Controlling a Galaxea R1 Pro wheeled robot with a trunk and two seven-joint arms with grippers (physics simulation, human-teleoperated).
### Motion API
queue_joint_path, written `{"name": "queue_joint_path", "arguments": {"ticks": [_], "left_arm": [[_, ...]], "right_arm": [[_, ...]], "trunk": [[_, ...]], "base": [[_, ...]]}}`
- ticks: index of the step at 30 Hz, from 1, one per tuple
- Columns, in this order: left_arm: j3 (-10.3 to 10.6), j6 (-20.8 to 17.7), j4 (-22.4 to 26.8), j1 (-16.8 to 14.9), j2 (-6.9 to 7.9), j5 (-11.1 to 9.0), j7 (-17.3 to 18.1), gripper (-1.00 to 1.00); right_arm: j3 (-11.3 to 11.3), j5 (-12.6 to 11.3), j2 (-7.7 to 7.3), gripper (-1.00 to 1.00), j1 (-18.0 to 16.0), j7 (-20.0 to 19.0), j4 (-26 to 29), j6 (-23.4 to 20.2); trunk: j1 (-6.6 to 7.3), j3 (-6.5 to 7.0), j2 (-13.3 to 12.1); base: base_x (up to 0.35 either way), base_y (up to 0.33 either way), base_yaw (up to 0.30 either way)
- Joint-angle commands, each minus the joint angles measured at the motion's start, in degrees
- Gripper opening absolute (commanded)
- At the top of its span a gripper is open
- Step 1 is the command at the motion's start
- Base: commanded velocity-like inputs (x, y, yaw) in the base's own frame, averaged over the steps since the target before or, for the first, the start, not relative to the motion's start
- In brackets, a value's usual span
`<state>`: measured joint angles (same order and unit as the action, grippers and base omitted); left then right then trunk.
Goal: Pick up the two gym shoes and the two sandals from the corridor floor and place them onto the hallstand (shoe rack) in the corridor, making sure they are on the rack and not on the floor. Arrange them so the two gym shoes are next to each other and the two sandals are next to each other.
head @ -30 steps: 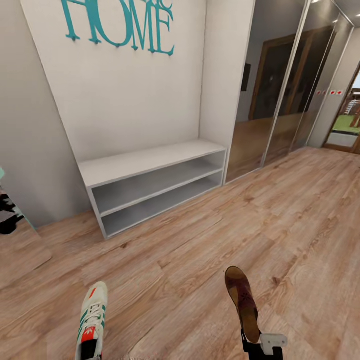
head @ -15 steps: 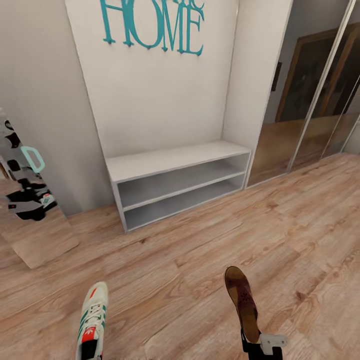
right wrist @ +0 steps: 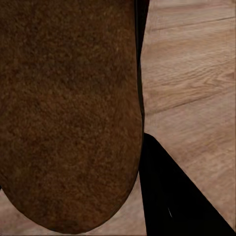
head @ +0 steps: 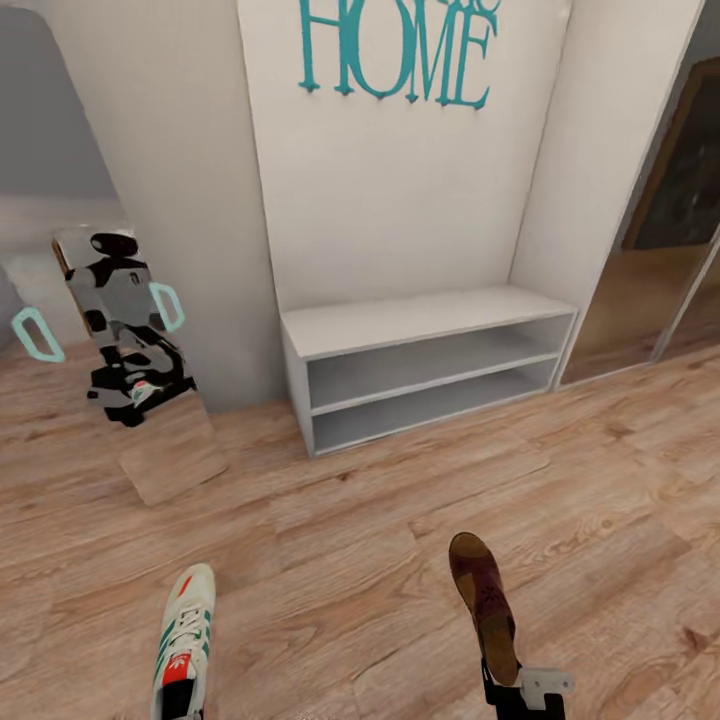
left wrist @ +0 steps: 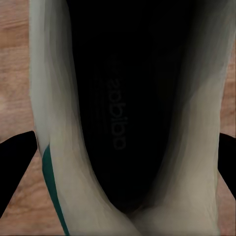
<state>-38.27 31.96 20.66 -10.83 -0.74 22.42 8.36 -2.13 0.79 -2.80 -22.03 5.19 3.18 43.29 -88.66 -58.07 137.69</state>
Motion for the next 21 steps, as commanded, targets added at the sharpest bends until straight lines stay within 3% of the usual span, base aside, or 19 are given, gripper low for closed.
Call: {"name": "queue_joint_path", "arguments": {"ticks": [1,21], "left_arm": [[-0.49,0.11,0.00,-0.06,-0.05,0.17,0.43,-1.00],[-0.49,0.12,0.00,-0.06,-0.05,0.17,0.42,-1.00]], "right_arm": [[-0.25,-0.09,-0.02,-1.00,-0.03,0.35,-0.02,0.13],[-0.25,-0.09,-0.02,-1.00,-0.03,0.35,-0.02,0.13]], "trunk": [[0.01,-0.05,0.02],[0.01,-0.05,0.02]], "base": [[0.000,0.305,0.281],[0.000,0.304,0.281]]}}
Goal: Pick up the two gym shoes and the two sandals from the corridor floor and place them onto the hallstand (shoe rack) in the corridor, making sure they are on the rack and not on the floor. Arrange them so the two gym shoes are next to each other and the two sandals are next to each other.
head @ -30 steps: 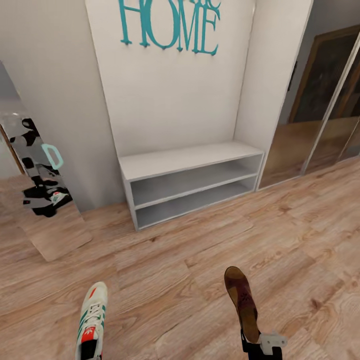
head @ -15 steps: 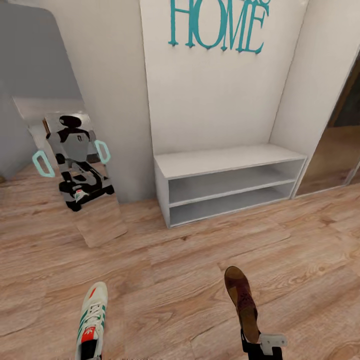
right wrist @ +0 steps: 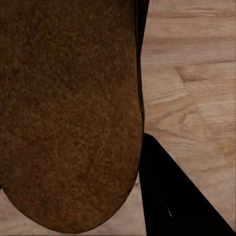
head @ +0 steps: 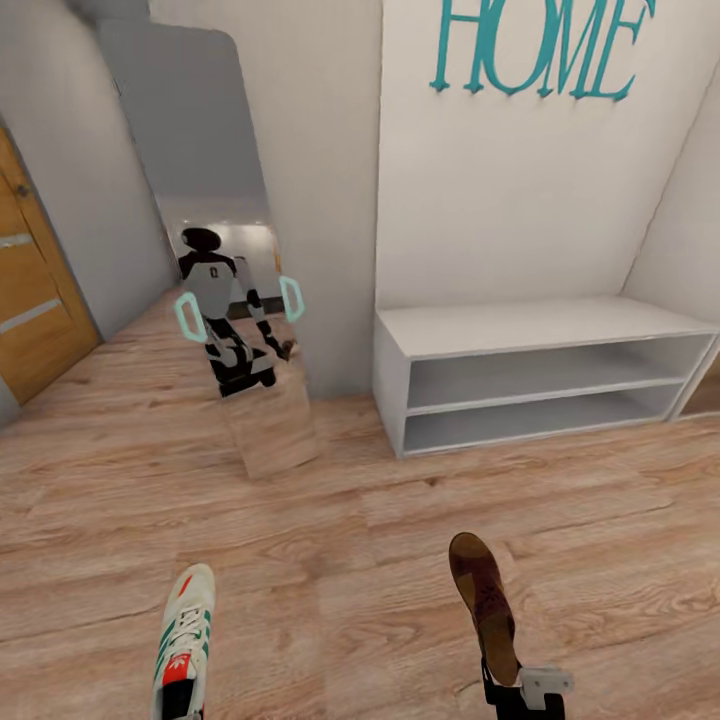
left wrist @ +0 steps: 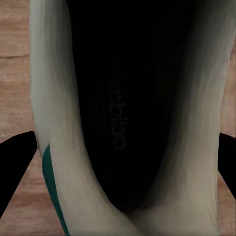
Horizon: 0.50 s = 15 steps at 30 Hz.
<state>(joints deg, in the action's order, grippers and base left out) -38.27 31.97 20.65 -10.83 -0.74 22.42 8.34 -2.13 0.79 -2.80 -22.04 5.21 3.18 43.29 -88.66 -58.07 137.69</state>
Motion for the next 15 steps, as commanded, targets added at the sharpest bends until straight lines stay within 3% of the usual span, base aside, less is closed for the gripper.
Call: {"name": "queue_joint_path", "arguments": {"ticks": [1,6,15], "left_arm": [[-0.49,0.11,0.00,-0.06,-0.05,0.17,0.44,-1.00],[-0.49,0.11,0.00,-0.06,-0.05,0.17,0.43,-1.00],[-0.49,0.07,0.00,-0.06,-0.05,0.17,0.45,-1.00]], "right_arm": [[-0.25,-0.08,-0.02,-1.00,-0.02,0.33,-0.02,0.13],[-0.25,-0.08,-0.02,-1.00,-0.02,0.33,-0.02,0.13],[-0.25,-0.08,-0.02,-1.00,-0.02,0.33,-0.02,0.13]], "trunk": [[0.01,-0.05,0.02],[0.01,-0.05,0.02],[0.01,-0.05,0.02]], "base": [[0.000,0.266,0.281],[0.000,0.208,0.281],[0.000,0.020,0.281]]}}
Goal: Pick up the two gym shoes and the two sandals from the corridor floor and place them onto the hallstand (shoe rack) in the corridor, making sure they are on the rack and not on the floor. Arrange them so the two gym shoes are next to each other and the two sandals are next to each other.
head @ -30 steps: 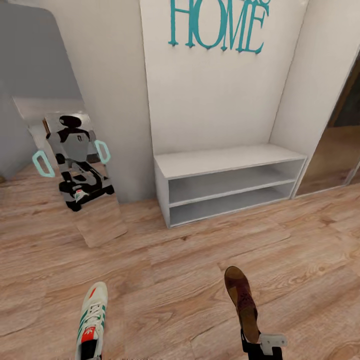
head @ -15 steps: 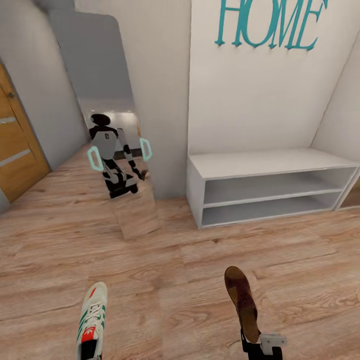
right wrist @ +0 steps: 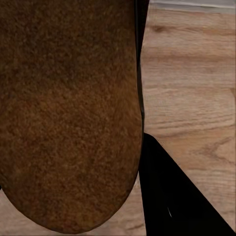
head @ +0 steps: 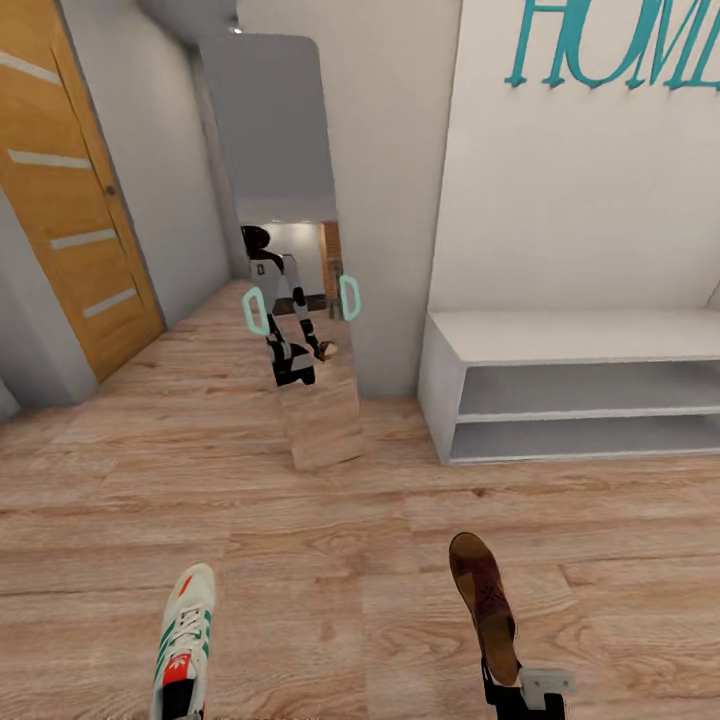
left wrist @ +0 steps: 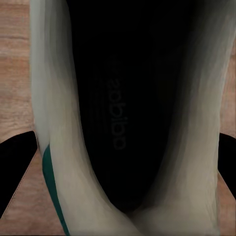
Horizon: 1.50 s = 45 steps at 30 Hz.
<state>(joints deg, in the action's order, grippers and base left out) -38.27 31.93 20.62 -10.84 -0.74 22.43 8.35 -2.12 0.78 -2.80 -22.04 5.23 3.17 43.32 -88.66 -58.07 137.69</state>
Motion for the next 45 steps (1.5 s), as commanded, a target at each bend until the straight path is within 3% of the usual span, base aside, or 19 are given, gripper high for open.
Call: {"name": "queue_joint_path", "arguments": {"ticks": [1,18,45], "left_arm": [[-0.49,0.09,0.04,-0.06,-0.05,0.16,0.44,-1.00],[-0.48,0.12,0.04,-0.06,-0.05,0.16,0.45,-1.00],[-0.49,0.15,0.02,-0.06,-0.05,-0.01,0.43,-1.00]], "right_arm": [[-0.25,-0.08,-0.01,-1.00,-0.02,0.31,-0.01,0.10],[-0.25,-0.08,-0.01,-1.00,-0.02,0.31,-0.01,0.10],[-0.25,-0.08,-0.01,-1.00,-0.02,0.31,-0.01,0.10]], "trunk": [[0.01,-0.05,0.02],[0.01,-0.05,0.02],[0.01,-0.05,0.02]], "base": [[0.000,0.003,0.281],[0.020,0.000,0.281],[0.290,0.163,0.281]]}}
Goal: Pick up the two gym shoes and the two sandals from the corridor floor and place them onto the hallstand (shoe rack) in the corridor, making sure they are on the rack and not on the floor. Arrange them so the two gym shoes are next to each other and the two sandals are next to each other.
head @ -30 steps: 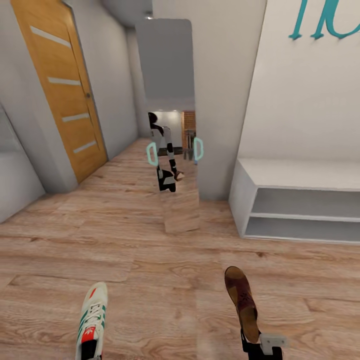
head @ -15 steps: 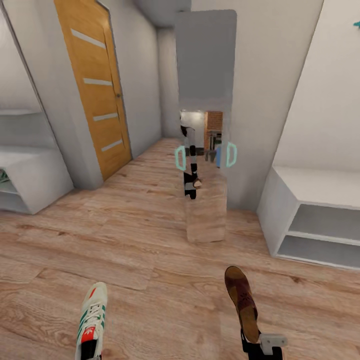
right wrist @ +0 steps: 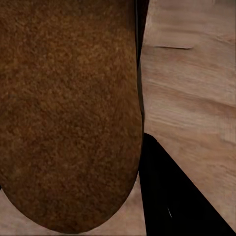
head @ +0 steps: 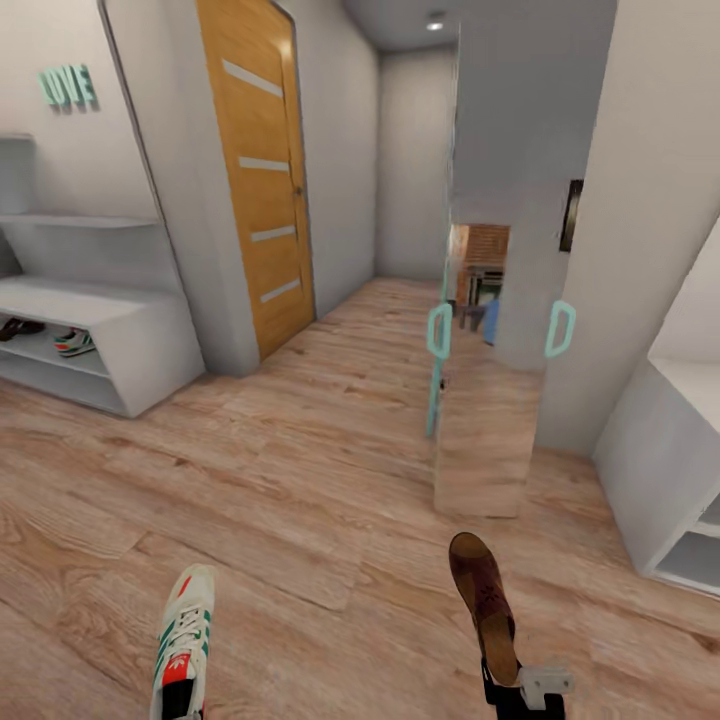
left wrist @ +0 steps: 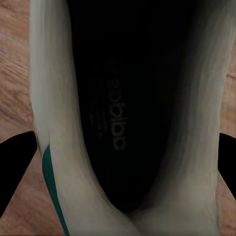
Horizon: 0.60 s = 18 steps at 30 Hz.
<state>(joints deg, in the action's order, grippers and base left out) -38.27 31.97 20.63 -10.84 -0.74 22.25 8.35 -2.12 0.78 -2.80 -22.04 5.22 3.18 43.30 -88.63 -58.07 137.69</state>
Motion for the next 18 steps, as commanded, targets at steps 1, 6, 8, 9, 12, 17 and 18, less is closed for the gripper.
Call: {"name": "queue_joint_path", "arguments": {"ticks": [1,6,8,9,12,17,18], "left_arm": [[-0.49,0.11,0.00,-0.06,-0.05,0.16,0.44,-1.00],[-0.50,0.11,-0.04,-0.06,-0.05,0.16,0.44,-1.00],[-0.49,0.11,-0.03,-0.06,-0.05,0.16,0.44,-1.00],[-0.49,0.11,-0.04,-0.06,-0.05,0.16,0.44,-1.00],[-0.49,0.11,-0.05,-0.06,-0.05,0.16,0.44,-1.00],[-0.49,0.11,-0.06,-0.06,-0.05,0.16,0.44,-1.00],[-0.49,0.11,-0.06,-0.06,-0.05,0.16,0.44,-1.00]], "right_arm": [[-0.25,-0.08,-0.01,-1.00,0.00,0.32,-0.01,0.12],[-0.25,-0.08,-0.01,-1.00,-0.02,0.32,-0.02,0.12],[-0.25,-0.08,-0.01,-1.00,-0.02,0.32,-0.02,0.12],[-0.25,-0.08,-0.01,-1.00,-0.02,0.32,-0.02,0.12],[-0.25,-0.08,-0.01,-1.00,-0.02,0.33,-0.02,0.12],[-0.25,-0.08,-0.01,-1.00,-0.01,0.32,-0.01,0.12],[-0.25,-0.08,-0.01,-1.00,-0.01,0.32,-0.01,0.12]], "trunk": [[-0.02,-0.05,0.02],[-0.02,-0.05,0.02],[-0.02,-0.05,0.02],[-0.02,-0.05,0.02],[-0.02,-0.05,0.02],[-0.02,-0.05,0.02],[-0.02,-0.05,0.02]], "base": [[0.279,0.213,0.281],[0.279,0.213,0.281],[0.279,0.214,0.281],[0.279,0.214,0.281],[0.279,0.214,0.281],[0.279,0.214,0.281],[0.279,0.214,0.281]]}}
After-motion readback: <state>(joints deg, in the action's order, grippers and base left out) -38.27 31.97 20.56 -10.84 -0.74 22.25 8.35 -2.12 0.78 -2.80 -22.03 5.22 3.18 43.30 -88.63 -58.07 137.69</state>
